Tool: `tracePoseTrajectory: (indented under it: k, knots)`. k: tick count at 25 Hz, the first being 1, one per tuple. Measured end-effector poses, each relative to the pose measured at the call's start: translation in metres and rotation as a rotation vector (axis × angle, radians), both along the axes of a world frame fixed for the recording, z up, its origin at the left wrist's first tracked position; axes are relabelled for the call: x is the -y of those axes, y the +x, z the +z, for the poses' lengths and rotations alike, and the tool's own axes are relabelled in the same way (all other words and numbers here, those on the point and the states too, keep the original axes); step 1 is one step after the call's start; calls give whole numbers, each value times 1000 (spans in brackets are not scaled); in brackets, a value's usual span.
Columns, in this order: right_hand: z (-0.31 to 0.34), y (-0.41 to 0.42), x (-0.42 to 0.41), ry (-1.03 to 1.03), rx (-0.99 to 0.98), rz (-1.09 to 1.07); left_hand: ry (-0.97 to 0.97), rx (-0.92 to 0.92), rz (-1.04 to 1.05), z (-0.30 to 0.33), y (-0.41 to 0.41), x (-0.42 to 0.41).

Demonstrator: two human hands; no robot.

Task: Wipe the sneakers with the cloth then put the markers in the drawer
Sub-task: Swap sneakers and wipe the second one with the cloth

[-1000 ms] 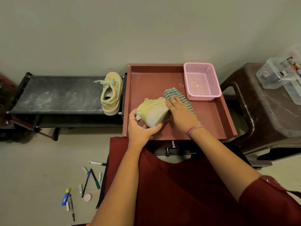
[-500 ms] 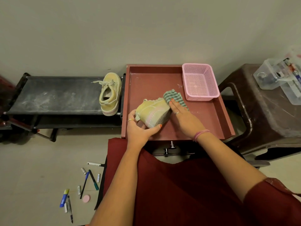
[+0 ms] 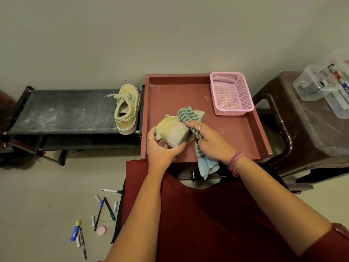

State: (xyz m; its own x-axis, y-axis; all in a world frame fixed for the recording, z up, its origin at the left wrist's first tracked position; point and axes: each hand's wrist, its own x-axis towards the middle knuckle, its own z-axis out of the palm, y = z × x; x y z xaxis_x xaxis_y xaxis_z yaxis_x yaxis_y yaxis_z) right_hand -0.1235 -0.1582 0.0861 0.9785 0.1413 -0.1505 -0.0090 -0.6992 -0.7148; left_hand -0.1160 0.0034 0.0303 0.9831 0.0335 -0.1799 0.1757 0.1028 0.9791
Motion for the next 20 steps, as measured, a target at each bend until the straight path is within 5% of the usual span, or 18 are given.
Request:
tracePoseTrajectory:
  k: [6, 12, 17, 20]
  knots:
    - [-31, 18, 31, -403, -22, 39, 9, 15, -61, -5, -3, 0]
    - [-21, 31, 19, -207, -78, -26, 26, 31, -66, -7, -2, 0]
    - [-8, -9, 11, 186, -68, -64, 32, 33, -63, -11, 0, -1]
    - [-15, -6, 16, -46, 17, 45, 22, 30, -66, -12, 0, -1]
